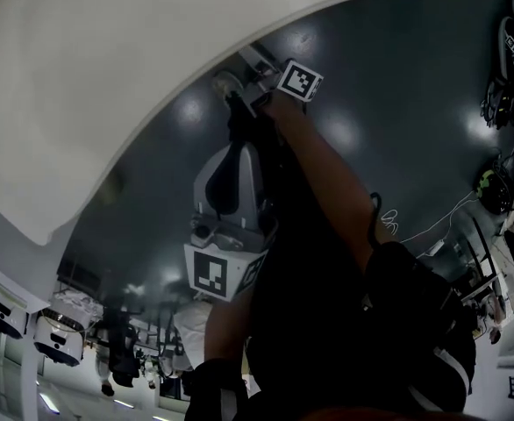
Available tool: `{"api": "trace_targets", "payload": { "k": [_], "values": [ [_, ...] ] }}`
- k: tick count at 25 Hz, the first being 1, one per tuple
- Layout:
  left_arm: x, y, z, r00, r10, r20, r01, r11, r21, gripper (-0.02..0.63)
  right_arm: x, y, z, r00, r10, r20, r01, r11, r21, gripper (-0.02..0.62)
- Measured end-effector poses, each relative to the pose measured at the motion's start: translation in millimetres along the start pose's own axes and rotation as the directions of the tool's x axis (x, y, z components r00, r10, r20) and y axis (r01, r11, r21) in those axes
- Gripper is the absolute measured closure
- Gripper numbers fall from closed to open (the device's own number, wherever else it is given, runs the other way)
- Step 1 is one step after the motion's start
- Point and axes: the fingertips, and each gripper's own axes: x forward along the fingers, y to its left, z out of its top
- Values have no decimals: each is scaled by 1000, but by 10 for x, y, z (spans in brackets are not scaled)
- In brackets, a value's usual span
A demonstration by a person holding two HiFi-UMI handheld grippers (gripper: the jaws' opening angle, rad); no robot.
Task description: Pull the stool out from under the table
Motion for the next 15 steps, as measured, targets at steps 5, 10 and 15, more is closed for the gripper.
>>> {"api": "trace_targets", "payload": {
  "k": [5, 10, 15],
  "values": [
    [-16, 72, -62, 1000, -4, 1, 4, 1000, -25, 600, 136, -172, 43, 998, -28, 48, 26, 999, 41, 48],
    [-9, 129, -81, 1000, -12, -5, 12, 999, -38, 600, 65, -419, -4, 995, -80, 54, 74, 992, 100, 15],
    [6, 157, -93, 1000, -16, -5, 15, 999, -48, 600, 195, -427, 82, 997, -51, 65, 44, 993, 107, 2]
  ]
}}
